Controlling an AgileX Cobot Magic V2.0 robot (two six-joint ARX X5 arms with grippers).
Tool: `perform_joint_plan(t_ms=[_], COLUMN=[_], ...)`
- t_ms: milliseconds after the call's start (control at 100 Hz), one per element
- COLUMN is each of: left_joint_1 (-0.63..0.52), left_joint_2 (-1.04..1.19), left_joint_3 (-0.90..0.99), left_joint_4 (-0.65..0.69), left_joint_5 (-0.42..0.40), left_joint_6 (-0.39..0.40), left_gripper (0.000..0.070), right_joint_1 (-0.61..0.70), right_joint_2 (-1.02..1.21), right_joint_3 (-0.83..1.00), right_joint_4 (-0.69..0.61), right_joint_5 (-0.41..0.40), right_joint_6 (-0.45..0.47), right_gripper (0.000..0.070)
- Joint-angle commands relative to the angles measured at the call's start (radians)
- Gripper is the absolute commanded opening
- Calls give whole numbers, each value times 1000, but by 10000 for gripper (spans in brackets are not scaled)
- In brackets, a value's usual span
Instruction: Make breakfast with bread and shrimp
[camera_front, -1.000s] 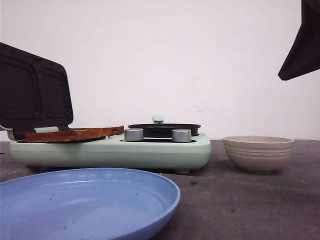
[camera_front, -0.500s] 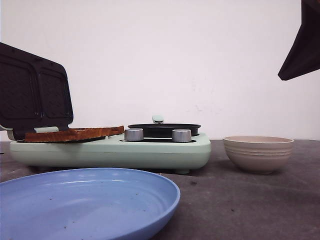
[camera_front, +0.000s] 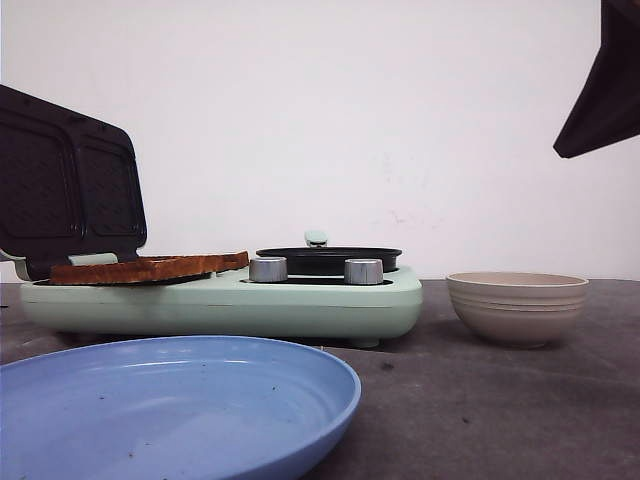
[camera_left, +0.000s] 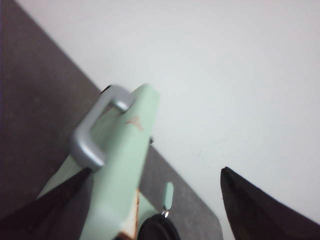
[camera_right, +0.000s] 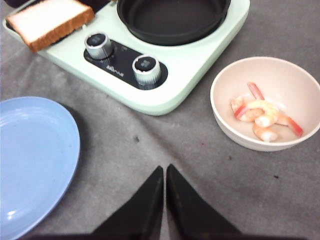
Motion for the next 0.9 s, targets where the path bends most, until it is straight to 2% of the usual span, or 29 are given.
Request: perform_joint_plan(t_ms=[0,230,620,890], left_joint_1=[8,8,-9,-48], left_joint_2=[47,178,314,381], left_joint_3=[14,14,15,15], left_joint_4=[16,117,217,298], left_joint_5=[16,80,106,118], left_joint_6=[-8,-14,-29,-80], left_gripper=[434,434,434,434], right_joint_1=[9,9,9,9], right_joint_2=[6,6,7,7], right_joint_3=[3,3,3,3], right_joint_4=[14,13,15,25], right_joint_5=[0,0,0,0], right_joint_6=[12,12,12,19], right_gripper=[0,0,0,0])
